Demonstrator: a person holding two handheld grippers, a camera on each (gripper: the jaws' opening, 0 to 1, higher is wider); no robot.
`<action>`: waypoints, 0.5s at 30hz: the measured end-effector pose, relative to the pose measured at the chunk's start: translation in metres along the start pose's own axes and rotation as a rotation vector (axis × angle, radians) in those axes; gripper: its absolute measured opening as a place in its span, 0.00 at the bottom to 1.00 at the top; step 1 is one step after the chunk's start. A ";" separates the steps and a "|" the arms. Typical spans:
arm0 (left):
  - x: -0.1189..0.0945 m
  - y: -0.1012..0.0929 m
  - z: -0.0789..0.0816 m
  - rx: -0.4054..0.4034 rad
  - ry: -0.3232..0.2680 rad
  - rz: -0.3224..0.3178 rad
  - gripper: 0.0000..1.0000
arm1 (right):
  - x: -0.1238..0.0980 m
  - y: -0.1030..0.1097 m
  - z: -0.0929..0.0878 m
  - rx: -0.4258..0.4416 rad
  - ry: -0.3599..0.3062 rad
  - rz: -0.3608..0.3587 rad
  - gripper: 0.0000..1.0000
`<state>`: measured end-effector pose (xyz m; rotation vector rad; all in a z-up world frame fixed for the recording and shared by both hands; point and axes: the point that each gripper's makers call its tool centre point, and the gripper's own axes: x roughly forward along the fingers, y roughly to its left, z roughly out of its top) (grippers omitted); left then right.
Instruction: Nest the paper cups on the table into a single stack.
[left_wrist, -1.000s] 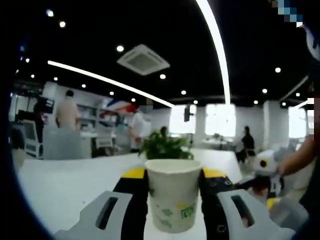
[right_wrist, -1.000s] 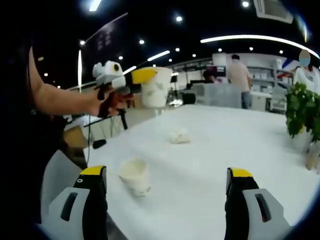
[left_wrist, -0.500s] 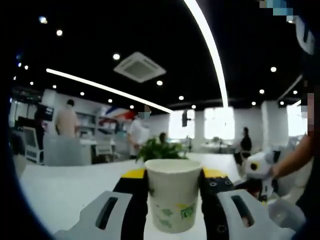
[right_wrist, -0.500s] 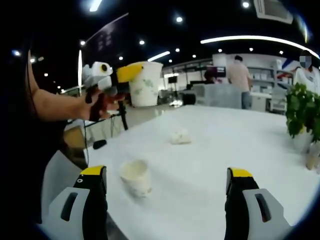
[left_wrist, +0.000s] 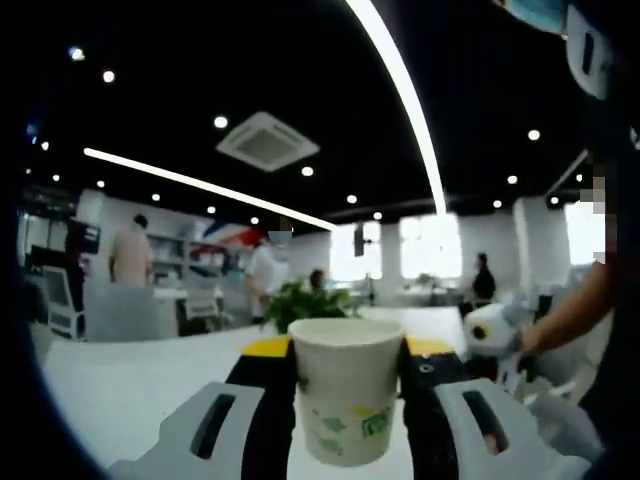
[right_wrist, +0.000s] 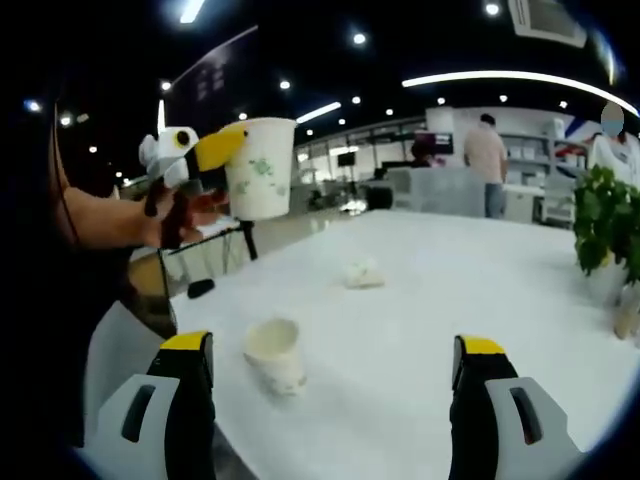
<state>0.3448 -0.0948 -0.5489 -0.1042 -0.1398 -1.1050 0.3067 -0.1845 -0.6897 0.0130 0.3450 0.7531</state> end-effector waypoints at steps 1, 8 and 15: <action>-0.001 -0.001 0.000 -0.004 -0.002 0.001 0.39 | 0.000 0.001 0.000 0.000 0.000 0.001 0.98; -0.007 -0.007 -0.002 -0.015 -0.011 0.015 0.40 | 0.002 0.004 0.000 0.002 -0.001 0.008 0.98; -0.009 -0.011 -0.002 -0.001 -0.015 0.012 0.40 | 0.002 0.004 0.000 0.004 0.000 0.010 0.98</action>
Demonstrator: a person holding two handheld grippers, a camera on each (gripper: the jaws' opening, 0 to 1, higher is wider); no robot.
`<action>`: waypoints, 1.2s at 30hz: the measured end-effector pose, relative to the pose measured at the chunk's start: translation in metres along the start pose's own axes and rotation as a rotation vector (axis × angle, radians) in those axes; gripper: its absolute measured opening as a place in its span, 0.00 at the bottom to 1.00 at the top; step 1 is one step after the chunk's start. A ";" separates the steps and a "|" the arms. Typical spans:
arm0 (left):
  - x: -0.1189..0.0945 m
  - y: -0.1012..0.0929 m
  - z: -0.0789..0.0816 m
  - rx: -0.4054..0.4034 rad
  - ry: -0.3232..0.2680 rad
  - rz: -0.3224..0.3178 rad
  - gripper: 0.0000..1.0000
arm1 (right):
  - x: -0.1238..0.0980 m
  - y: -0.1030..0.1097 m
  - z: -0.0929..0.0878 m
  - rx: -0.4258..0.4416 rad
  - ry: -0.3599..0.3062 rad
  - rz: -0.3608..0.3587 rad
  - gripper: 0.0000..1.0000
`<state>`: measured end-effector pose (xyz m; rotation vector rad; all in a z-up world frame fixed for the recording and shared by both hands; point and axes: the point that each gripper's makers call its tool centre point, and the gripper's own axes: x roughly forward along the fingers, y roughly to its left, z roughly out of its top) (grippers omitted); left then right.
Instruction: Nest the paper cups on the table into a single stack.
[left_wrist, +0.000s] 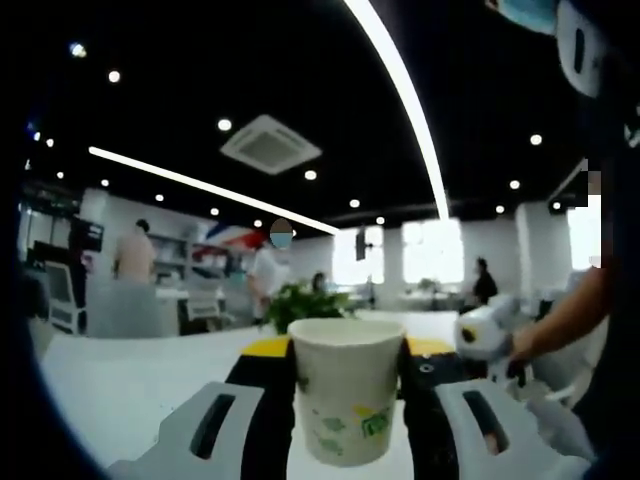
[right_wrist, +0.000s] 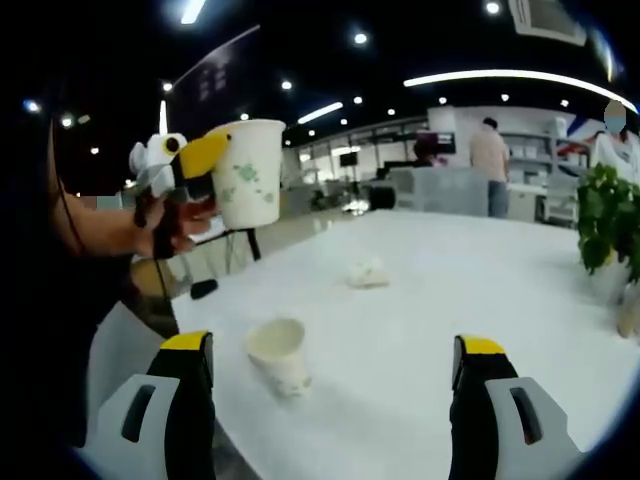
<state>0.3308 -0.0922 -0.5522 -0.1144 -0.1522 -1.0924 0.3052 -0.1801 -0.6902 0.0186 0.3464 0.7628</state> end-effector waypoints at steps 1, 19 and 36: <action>-0.001 -0.001 -0.002 0.003 0.002 0.000 0.40 | 0.000 0.000 -0.001 -0.001 0.001 0.000 0.98; -0.013 0.000 -0.043 -0.027 0.010 0.035 0.41 | 0.001 0.003 -0.005 0.002 0.013 0.004 0.98; -0.019 -0.007 -0.087 -0.049 0.049 0.055 0.41 | -0.003 0.007 -0.013 0.008 0.031 0.005 0.98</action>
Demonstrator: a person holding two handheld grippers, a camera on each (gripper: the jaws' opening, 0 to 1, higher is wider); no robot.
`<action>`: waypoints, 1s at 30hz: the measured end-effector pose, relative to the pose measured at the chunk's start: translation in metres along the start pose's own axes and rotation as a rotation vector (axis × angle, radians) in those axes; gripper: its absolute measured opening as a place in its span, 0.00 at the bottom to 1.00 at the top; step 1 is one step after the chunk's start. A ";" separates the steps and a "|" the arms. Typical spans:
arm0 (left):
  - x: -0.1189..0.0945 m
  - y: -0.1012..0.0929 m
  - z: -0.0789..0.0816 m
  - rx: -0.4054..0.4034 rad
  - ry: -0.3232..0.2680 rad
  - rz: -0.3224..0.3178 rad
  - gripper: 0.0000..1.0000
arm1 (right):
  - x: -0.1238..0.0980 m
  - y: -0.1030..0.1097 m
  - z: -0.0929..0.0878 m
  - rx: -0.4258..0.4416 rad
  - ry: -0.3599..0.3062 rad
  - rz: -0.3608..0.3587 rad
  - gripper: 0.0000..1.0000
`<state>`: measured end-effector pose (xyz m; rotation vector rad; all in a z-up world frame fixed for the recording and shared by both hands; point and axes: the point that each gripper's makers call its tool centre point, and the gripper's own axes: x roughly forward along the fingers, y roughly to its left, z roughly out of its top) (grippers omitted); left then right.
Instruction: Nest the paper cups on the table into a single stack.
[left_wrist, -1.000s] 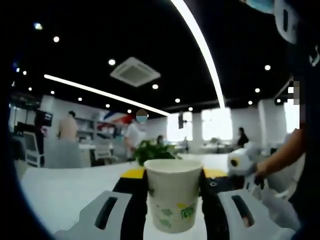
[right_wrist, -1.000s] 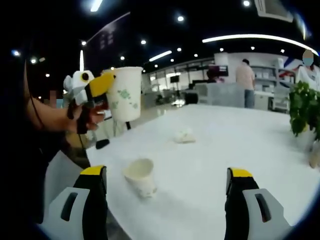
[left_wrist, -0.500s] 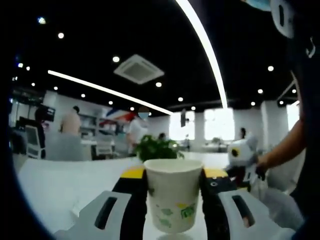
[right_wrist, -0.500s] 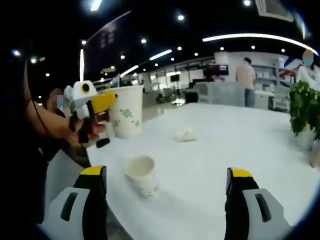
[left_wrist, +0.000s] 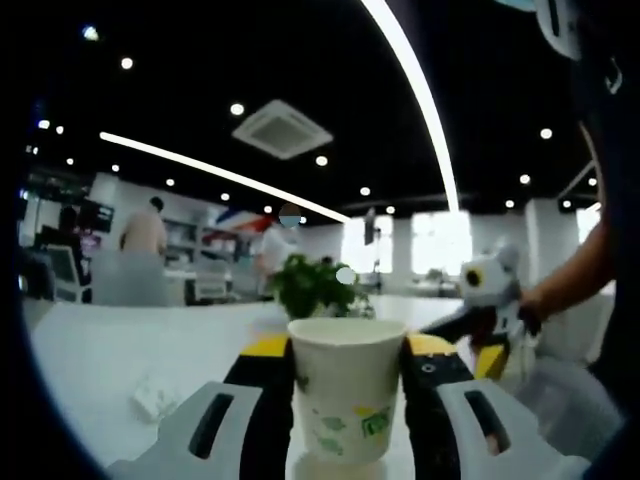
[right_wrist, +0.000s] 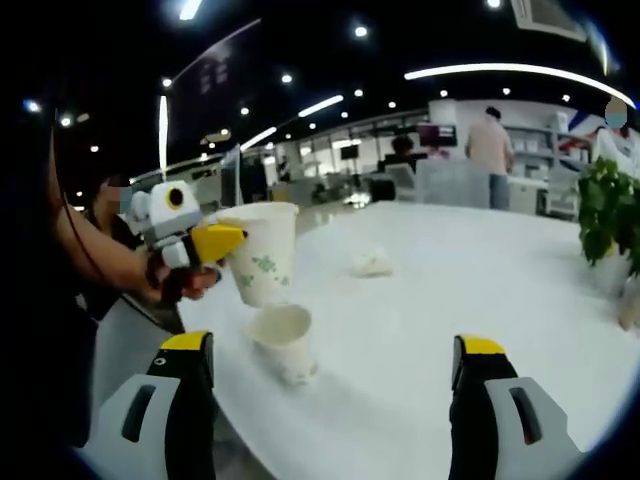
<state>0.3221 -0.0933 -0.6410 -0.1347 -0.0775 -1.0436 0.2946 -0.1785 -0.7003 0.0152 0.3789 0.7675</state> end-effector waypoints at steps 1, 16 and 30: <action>0.000 0.000 -0.003 -0.004 0.002 -0.001 0.41 | 0.000 0.000 -0.001 0.002 0.001 0.000 0.98; -0.004 0.004 -0.039 -0.034 0.069 0.014 0.41 | 0.000 -0.004 0.000 -0.001 0.012 0.004 0.97; -0.011 0.000 -0.071 -0.054 0.153 0.019 0.40 | 0.003 -0.002 -0.001 0.002 0.009 0.013 0.97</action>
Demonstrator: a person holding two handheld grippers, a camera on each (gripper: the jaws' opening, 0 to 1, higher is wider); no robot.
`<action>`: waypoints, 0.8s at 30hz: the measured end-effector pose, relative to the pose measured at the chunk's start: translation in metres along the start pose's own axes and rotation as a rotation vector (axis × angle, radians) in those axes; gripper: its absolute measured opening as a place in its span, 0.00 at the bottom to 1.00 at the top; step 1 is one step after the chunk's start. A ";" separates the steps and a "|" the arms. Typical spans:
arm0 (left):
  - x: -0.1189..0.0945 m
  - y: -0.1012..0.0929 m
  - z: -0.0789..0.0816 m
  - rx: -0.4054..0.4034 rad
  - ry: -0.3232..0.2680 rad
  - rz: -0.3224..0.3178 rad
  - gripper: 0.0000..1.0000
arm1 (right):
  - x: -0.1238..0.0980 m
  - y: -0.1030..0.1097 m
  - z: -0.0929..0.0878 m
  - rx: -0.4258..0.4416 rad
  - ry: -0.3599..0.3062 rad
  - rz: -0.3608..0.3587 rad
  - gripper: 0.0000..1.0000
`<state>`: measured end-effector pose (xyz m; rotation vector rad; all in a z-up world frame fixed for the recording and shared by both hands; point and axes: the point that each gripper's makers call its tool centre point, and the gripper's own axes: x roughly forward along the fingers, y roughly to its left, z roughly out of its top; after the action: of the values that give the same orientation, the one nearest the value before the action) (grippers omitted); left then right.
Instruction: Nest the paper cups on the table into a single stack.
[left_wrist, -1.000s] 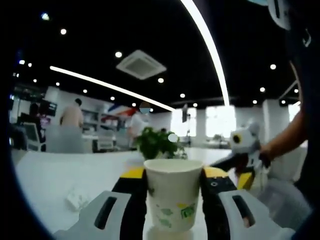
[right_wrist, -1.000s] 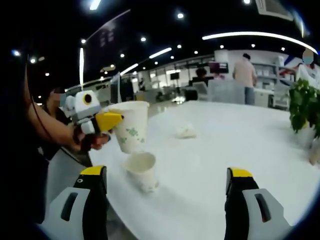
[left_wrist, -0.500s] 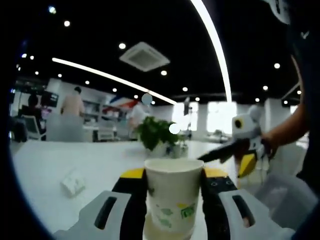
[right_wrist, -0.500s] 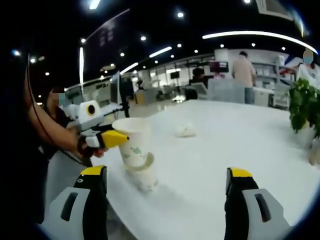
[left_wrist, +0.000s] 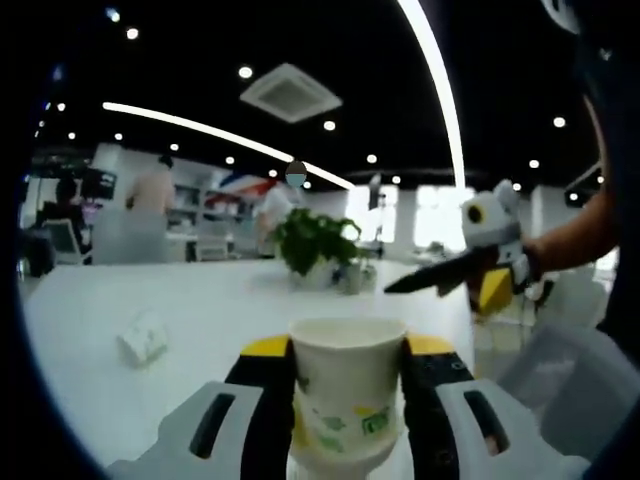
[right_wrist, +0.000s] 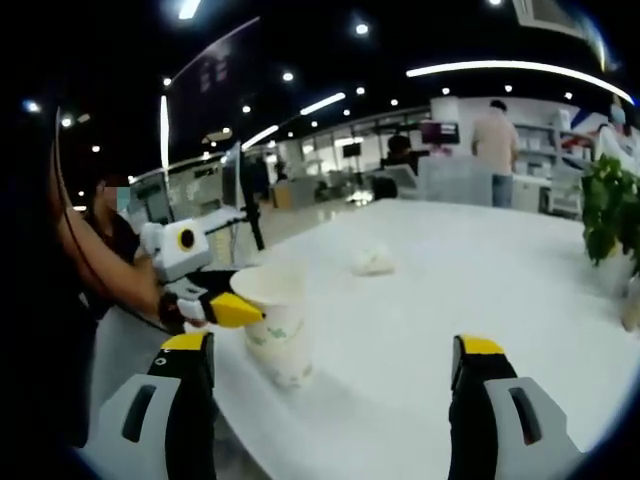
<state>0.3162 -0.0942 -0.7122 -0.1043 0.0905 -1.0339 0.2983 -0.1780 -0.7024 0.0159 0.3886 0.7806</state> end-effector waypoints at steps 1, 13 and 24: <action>0.000 -0.001 -0.001 -0.003 0.000 -0.003 0.40 | 0.000 0.000 -0.001 0.001 0.000 0.000 0.97; -0.004 0.003 -0.024 -0.009 0.095 0.000 0.40 | 0.002 0.000 -0.002 0.004 0.002 0.002 0.97; -0.003 0.000 -0.030 0.095 0.139 -0.008 0.42 | 0.004 0.001 -0.002 0.007 -0.001 0.002 0.97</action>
<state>0.3113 -0.0933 -0.7423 0.0543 0.1671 -1.0514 0.2996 -0.1748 -0.7056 0.0229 0.3908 0.7810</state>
